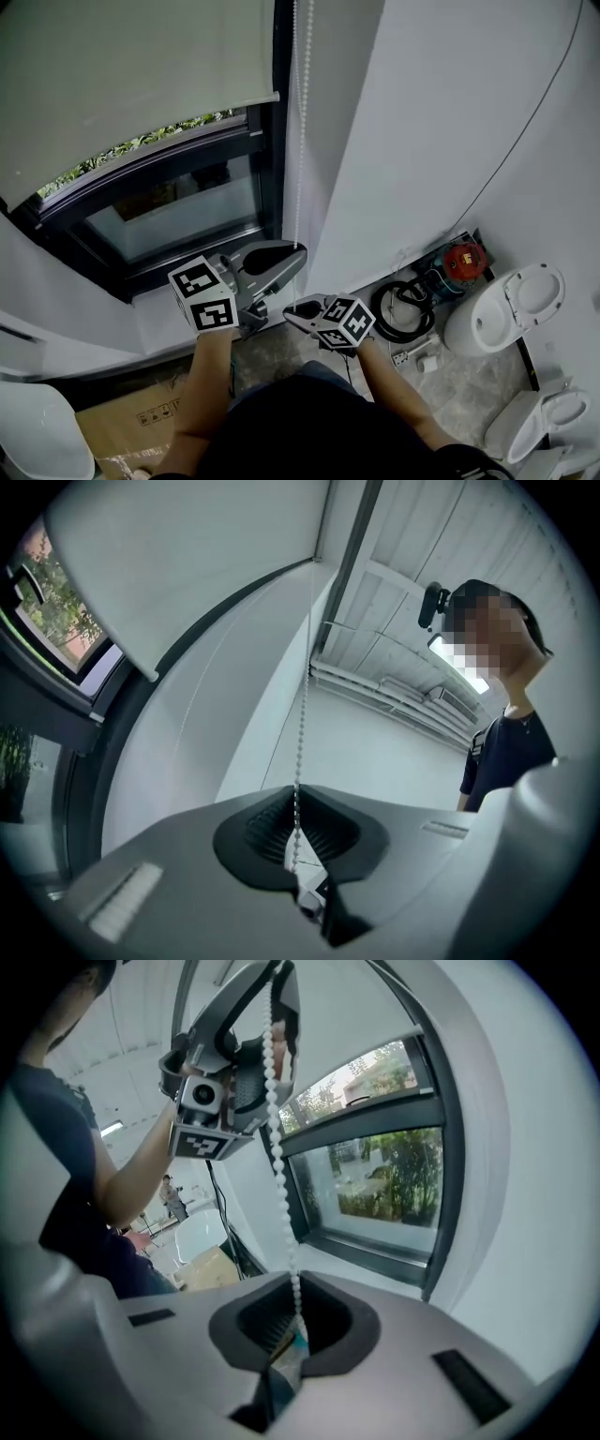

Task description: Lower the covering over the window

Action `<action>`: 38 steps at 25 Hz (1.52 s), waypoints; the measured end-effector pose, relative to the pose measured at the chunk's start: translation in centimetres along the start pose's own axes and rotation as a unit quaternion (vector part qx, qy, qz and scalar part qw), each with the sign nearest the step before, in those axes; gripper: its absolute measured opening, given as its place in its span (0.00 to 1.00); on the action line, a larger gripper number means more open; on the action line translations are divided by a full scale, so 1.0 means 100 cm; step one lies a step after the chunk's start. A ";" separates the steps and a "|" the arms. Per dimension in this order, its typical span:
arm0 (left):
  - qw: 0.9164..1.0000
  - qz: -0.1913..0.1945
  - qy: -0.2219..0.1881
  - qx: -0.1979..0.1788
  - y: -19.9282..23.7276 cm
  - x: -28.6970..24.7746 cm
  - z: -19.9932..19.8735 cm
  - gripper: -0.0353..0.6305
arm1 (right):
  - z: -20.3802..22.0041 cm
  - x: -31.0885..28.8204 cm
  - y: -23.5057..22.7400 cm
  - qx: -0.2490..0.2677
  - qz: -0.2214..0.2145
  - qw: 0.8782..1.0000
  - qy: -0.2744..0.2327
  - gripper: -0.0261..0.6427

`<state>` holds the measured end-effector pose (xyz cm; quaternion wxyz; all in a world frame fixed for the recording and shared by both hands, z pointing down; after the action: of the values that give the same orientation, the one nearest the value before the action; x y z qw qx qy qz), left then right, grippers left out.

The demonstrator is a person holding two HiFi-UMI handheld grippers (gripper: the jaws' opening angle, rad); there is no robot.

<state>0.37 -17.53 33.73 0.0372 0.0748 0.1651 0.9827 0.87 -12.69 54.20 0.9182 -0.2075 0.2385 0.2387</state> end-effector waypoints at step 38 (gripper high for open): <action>0.992 -0.027 0.066 0.103 0.034 0.021 0.107 0.09 | 0.018 0.009 0.001 0.033 0.019 0.999 0.007 0.23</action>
<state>-0.15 -17.08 45.12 0.0446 0.0088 0.2695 0.9619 2.13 -11.39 55.18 0.9183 -0.1738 0.2563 0.2467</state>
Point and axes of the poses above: the fingertips, and each gripper's own axes: x backward along the fingers, y to its left, z out of its underside, the point moved 3 cm from there along x, backward along the fingers, and after that the axes turned 2 degrees about -z, right-handed, at the moved point
